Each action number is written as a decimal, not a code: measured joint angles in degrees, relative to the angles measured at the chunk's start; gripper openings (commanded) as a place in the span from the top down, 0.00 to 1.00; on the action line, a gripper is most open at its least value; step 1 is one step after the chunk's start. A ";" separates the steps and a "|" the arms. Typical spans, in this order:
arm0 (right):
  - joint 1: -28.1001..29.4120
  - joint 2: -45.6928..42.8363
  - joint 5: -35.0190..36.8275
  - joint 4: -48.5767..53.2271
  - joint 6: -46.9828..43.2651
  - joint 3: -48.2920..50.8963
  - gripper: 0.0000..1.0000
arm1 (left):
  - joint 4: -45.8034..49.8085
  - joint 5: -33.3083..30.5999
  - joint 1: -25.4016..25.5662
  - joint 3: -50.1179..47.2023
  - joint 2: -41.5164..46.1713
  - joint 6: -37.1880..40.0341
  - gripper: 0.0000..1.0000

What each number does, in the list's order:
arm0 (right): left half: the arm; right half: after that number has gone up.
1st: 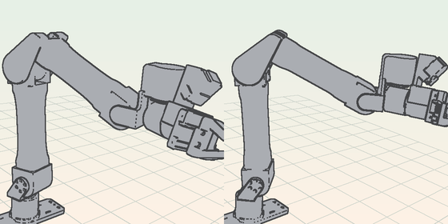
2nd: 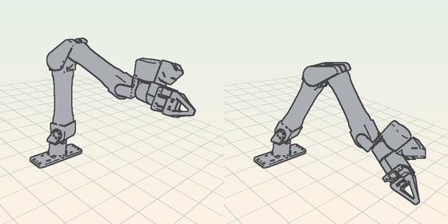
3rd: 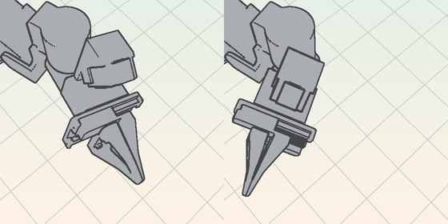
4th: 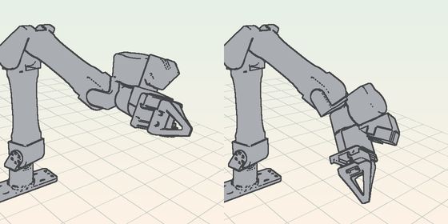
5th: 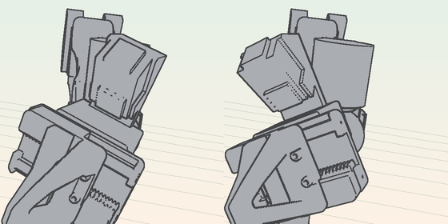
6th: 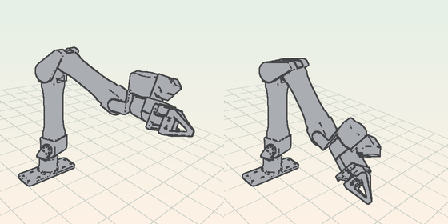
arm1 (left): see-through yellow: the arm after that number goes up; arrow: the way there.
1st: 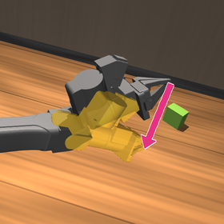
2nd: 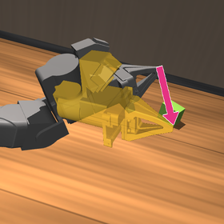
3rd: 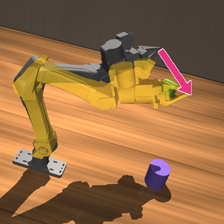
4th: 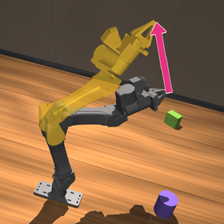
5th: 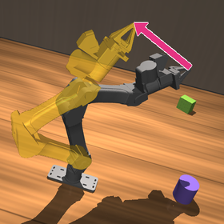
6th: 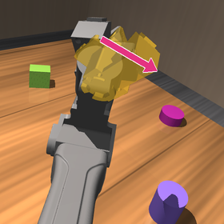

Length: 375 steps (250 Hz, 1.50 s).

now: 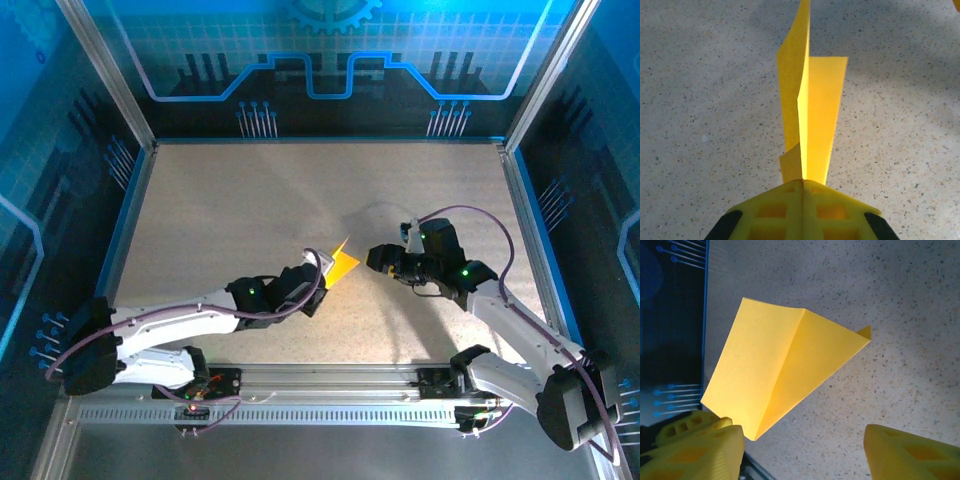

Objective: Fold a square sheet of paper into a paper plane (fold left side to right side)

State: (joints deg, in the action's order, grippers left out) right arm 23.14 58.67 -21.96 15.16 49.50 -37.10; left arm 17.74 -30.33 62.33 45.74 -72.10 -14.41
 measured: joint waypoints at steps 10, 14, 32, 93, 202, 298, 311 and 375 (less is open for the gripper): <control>-0.26 0.07 -0.28 -0.20 0.61 0.04 0.26 | 0.17 -1.25 1.01 0.24 -1.11 -0.02 1.00; -0.39 0.17 -0.63 -0.26 0.85 0.04 0.26 | 0.28 -1.84 1.42 0.46 -1.73 -0.02 1.00; -1.18 1.03 -1.62 -0.52 1.79 0.04 0.26 | 0.68 -3.63 3.30 1.79 -5.46 -0.13 1.00; -3.13 10.08 -5.40 4.22 2.36 -3.37 0.22 | 2.95 -6.56 7.96 6.49 -16.81 -1.11 1.00; -3.34 15.67 -8.13 6.91 2.27 -5.55 0.26 | 1.42 -4.20 8.35 6.67 -17.75 -2.14 1.00; -2.51 23.74 -9.64 7.15 1.57 -9.53 0.51 | -0.35 -2.38 8.46 6.67 -19.23 -2.14 0.97; -2.16 24.61 -9.81 7.32 1.46 -9.60 0.54 | -0.52 -2.36 8.46 6.67 -19.28 -2.14 0.96; -0.98 26.99 -10.01 7.50 1.40 -10.69 0.77 | -1.73 -1.90 8.46 6.64 -19.65 -2.14 0.89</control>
State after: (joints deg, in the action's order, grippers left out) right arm 22.15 85.67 -31.97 22.65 50.89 -47.79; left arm 16.01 -32.23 70.78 52.38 -91.74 -16.56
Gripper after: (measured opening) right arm 0.274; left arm 0.094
